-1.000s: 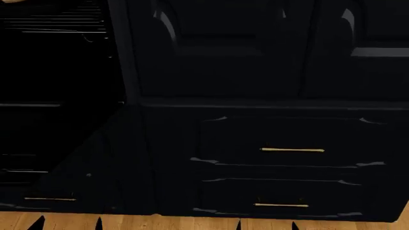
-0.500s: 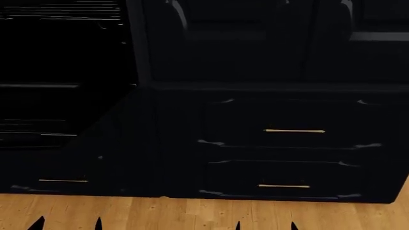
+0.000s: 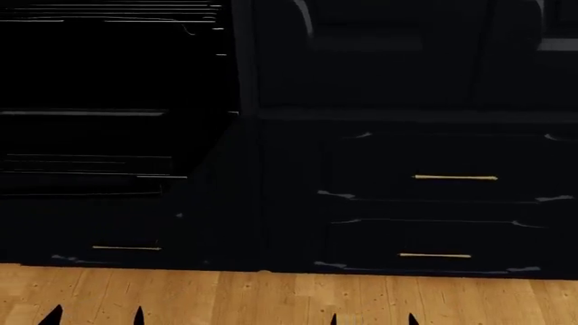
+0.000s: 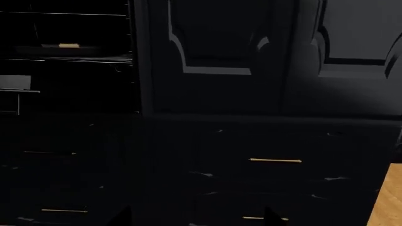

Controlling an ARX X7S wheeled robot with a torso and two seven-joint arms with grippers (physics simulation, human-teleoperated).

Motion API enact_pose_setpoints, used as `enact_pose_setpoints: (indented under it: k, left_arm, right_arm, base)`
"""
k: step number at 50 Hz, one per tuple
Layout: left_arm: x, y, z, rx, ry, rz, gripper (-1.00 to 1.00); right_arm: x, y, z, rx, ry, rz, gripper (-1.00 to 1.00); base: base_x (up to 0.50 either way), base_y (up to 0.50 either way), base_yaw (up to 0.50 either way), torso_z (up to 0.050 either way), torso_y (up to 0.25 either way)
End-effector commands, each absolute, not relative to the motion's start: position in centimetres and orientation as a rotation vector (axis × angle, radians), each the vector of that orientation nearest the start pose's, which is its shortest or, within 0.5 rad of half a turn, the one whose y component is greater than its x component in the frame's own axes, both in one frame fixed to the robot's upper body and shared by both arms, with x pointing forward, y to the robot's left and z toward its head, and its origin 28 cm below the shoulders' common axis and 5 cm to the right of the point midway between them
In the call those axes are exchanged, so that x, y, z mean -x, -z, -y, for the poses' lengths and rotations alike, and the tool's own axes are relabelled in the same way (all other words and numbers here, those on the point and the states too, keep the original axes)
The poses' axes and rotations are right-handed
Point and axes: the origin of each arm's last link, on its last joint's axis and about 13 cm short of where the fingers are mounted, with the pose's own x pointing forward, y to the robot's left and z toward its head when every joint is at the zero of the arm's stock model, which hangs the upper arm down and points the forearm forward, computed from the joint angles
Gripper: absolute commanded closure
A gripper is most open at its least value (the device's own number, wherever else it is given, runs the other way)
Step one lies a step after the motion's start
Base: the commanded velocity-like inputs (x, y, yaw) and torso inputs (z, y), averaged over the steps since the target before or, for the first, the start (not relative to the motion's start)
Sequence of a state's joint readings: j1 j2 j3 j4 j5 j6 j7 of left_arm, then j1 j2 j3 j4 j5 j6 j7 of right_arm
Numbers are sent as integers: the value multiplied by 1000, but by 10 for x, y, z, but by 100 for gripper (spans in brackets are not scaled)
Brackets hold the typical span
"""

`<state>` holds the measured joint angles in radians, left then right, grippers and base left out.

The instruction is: Close the oven door

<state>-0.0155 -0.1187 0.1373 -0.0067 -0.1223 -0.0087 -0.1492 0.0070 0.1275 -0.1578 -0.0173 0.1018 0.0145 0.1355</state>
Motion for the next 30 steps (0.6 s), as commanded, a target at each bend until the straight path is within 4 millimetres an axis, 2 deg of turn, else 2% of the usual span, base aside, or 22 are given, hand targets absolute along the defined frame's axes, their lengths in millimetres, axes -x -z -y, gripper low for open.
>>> enact_pose_setpoints:
  k: [1,10,11,13,16,17,20,30]
  left_arm:
    - [-212,-12,-206,0,-15,-16,-100]
    - [-211,-13,-205,-1,-15,-17,-100]
    - [-212,-21,-206,-1,-14,-17,-100]
    - [-212,-21,-206,-1,-15,-17,-100]
    - [-212,-21,-206,-1,-15,-17,-100]
    - [-212,-15,-206,-1,-15,-19,-100]
    - [-212,-12,-206,-1,-15,-18,-100]
    - [-212,-12,-206,-1,-14,-17,-100]
  right_arm:
    - [-210,-15,95,29,-29,-4,-100]
    - [-209,-16,95,29,-29,-4,-100]
    - [-209,-16,95,27,-29,-5,-100]
    - [-209,-16,95,27,-29,-5,-100]
    - [-210,-16,95,26,-29,-5,-100]
    - [-210,-16,95,26,-29,-5,-100]
    - [-210,-15,95,26,-29,-5,-100]
    - [-210,-15,95,28,-29,-4,-100]
  base:
    - [0,430,0,0,0]
    - [-1,424,0,0,0]
    - [0,422,0,0,0]
    - [-2,424,0,0,0]
    - [-1,422,0,0,0]
    - [-4,430,0,0,0]
    - [-3,424,0,0,0]
    - [0,423,0,0,0]
